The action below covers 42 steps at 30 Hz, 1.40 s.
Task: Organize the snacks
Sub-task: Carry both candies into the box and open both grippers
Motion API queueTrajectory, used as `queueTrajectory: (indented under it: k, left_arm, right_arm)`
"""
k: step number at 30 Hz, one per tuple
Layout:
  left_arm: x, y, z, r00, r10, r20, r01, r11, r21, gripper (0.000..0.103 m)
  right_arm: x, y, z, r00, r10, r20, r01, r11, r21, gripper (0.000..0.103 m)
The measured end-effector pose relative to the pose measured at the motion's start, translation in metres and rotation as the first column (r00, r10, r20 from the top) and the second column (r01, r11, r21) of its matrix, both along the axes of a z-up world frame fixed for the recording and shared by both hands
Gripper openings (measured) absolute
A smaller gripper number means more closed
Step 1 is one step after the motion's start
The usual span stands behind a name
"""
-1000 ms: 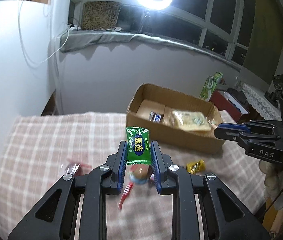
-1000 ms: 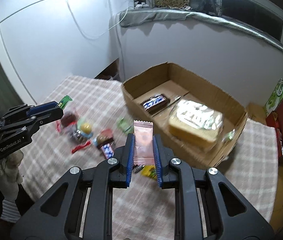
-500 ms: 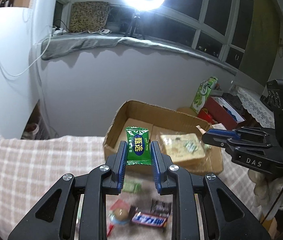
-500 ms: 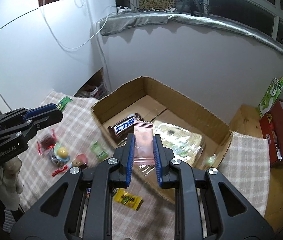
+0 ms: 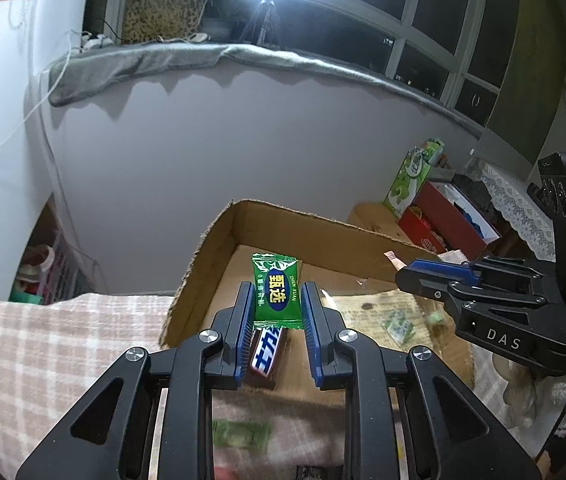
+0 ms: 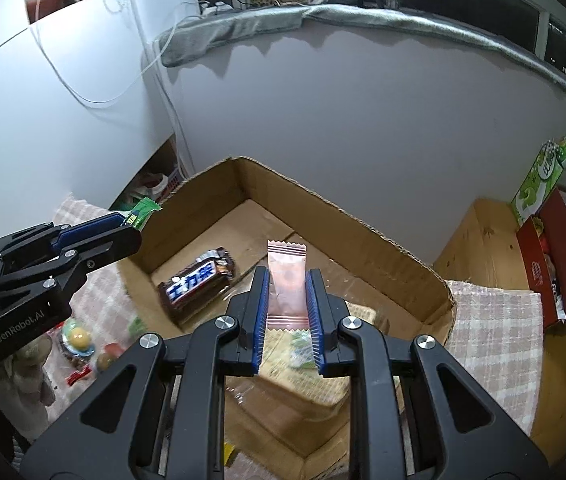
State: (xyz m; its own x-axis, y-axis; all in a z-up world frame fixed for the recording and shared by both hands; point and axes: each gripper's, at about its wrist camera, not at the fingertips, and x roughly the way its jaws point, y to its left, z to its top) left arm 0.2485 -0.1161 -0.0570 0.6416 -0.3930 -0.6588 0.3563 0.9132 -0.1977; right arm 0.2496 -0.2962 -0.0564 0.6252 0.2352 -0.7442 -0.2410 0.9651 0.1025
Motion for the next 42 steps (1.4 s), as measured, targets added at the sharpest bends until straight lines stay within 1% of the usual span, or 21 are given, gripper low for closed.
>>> queueTrajectory:
  k: [7, 10, 11, 12, 13, 14, 15, 21, 27, 37, 42]
  left_arm:
    - [0.013, -0.007, -0.012, 1.0, -0.003, -0.026, 0.003, 1.0, 0.011, 0.022]
    - [0.015, -0.01, -0.015, 0.999, -0.007, -0.042, 0.008, 1.0, 0.02, 0.024]
    - [0.016, -0.01, -0.015, 0.999, -0.005, -0.046, 0.006, 1.0, 0.021, 0.026]
    - [0.015, -0.01, -0.015, 0.999, -0.003, -0.046, 0.004, 1.0, 0.022, 0.027]
    - [0.016, -0.01, -0.015, 0.999, -0.002, -0.044, 0.003, 1.0, 0.025, 0.027]
    - [0.016, -0.01, -0.015, 0.999, 0.0, -0.045, 0.001, 1.0, 0.027, 0.027]
    - [0.015, -0.01, -0.015, 0.999, 0.002, -0.046, -0.001, 1.0, 0.027, 0.028]
    - [0.009, -0.008, -0.008, 0.999, 0.001, -0.036, 0.0, 1.0, 0.023, 0.028]
    - [-0.004, 0.001, 0.005, 1.0, 0.008, -0.015, -0.008, 1.0, 0.008, 0.028]
    - [-0.049, 0.042, 0.037, 0.997, 0.054, 0.052, -0.053, 0.998, -0.019, 0.028]
    - [-0.074, 0.063, 0.048, 0.993, 0.08, 0.086, -0.079, 0.997, -0.02, 0.028]
  right_arm:
    - [0.017, -0.006, -0.016, 0.999, -0.015, -0.033, 0.015, 1.0, -0.003, 0.019]
    - [0.02, -0.006, -0.022, 0.999, -0.013, -0.042, 0.013, 1.0, -0.003, 0.02]
    - [0.021, -0.006, -0.022, 0.999, -0.013, -0.044, 0.013, 1.0, -0.004, 0.022]
    - [0.022, -0.006, -0.023, 0.999, -0.013, -0.047, 0.013, 1.0, -0.005, 0.032]
    - [0.021, -0.006, -0.023, 0.999, -0.012, -0.046, 0.012, 1.0, -0.006, 0.039]
    - [0.02, -0.006, -0.023, 0.999, -0.017, -0.039, 0.016, 1.0, -0.011, 0.053]
    - [0.018, -0.006, -0.022, 0.999, -0.025, -0.026, 0.025, 1.0, -0.018, 0.055]
    - [0.009, -0.01, -0.012, 0.999, -0.038, -0.007, 0.038, 0.999, -0.015, 0.055]
    - [-0.007, -0.009, 0.0, 0.999, -0.036, 0.009, 0.036, 0.999, -0.014, 0.055]
    - [-0.048, 0.0, 0.024, 0.998, -0.014, 0.058, 0.015, 1.0, -0.012, 0.055]
    - [-0.068, 0.008, 0.033, 0.997, 0.002, 0.08, -0.001, 1.0, -0.013, 0.055]
